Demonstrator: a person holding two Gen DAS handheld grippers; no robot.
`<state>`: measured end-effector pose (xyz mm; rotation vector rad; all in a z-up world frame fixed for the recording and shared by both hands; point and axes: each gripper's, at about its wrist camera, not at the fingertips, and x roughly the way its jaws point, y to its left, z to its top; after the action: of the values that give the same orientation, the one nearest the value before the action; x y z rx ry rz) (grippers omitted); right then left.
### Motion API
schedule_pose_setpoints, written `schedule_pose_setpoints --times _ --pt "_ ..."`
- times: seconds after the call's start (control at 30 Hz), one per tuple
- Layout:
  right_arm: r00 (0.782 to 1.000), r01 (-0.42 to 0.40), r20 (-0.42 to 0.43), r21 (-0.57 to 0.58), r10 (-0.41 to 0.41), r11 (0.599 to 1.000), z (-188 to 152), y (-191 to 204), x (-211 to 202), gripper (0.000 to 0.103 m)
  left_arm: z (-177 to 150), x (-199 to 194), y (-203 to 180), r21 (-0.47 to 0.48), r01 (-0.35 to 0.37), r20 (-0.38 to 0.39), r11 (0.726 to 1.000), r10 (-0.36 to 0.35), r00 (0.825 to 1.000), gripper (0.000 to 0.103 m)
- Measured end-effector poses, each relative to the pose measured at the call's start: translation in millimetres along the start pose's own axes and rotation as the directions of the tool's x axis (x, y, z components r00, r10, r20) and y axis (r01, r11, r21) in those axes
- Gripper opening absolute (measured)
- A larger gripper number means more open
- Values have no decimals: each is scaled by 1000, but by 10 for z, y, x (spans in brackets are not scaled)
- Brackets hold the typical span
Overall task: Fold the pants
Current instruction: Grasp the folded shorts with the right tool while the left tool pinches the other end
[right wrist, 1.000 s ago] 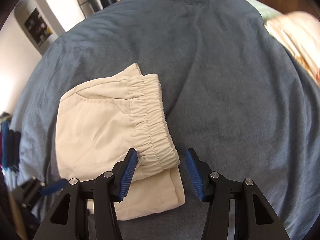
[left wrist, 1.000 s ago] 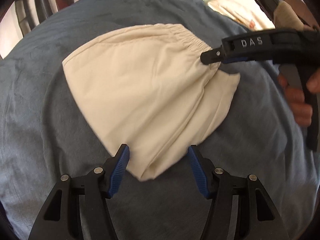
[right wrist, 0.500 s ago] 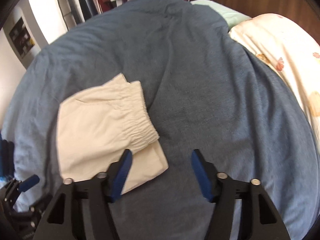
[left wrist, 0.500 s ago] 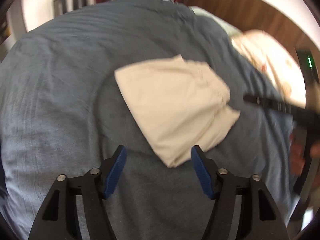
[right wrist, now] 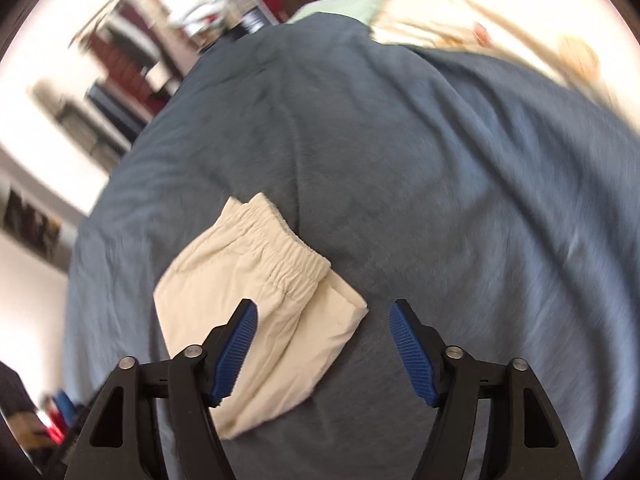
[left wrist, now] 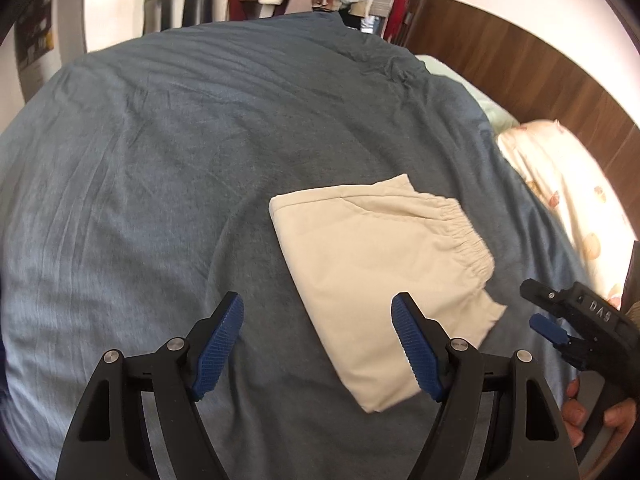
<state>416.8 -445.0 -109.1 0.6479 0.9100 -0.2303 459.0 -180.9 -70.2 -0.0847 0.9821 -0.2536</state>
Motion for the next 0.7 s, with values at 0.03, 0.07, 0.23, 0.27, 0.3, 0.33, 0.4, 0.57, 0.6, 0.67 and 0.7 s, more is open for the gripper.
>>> schedule_pose_setpoints --times 0.03,0.07,0.23,0.27,0.3,0.33,0.4,0.57,0.6,0.67,0.7 --pt "1000 -7 -11 50 8 999 -24 -52 56 73 13 30 -8 21 -10 3 1000 10 1000 75" --pt "1000 -13 -13 71 14 997 -32 -73 84 73 22 52 -18 37 -17 5 999 17 1000 76" --pt "1000 -12 27 -34 13 999 126 24 222 73 92 156 -15 65 -27 13 998 26 1000 76" --pt "1000 -6 24 -74 7 997 182 69 265 73 114 189 -10 66 -28 15 997 27 1000 76" --pt "1000 -6 21 -122 9 993 246 128 314 73 129 210 -5 64 -27 16 998 26 1000 76" --pt "1000 -12 20 -160 16 987 299 176 342 73 149 243 1 63 -22 16 998 21 1000 76" --pt "999 -30 8 -227 33 973 391 282 424 73 194 311 18 56 -15 13 998 15 1000 75" --pt "997 -73 -22 -334 70 940 567 508 655 73 331 524 131 14 14 5 1000 -14 1000 75" --pt "996 -84 -32 -345 78 935 590 538 699 73 357 568 152 6 19 1 1000 -19 1000 75" --pt "995 -95 -51 -386 82 917 626 613 809 73 414 687 186 -10 42 -10 999 -42 999 75" --pt "995 -97 -57 -406 80 909 635 644 855 73 434 728 193 -14 45 -16 999 -46 999 75"
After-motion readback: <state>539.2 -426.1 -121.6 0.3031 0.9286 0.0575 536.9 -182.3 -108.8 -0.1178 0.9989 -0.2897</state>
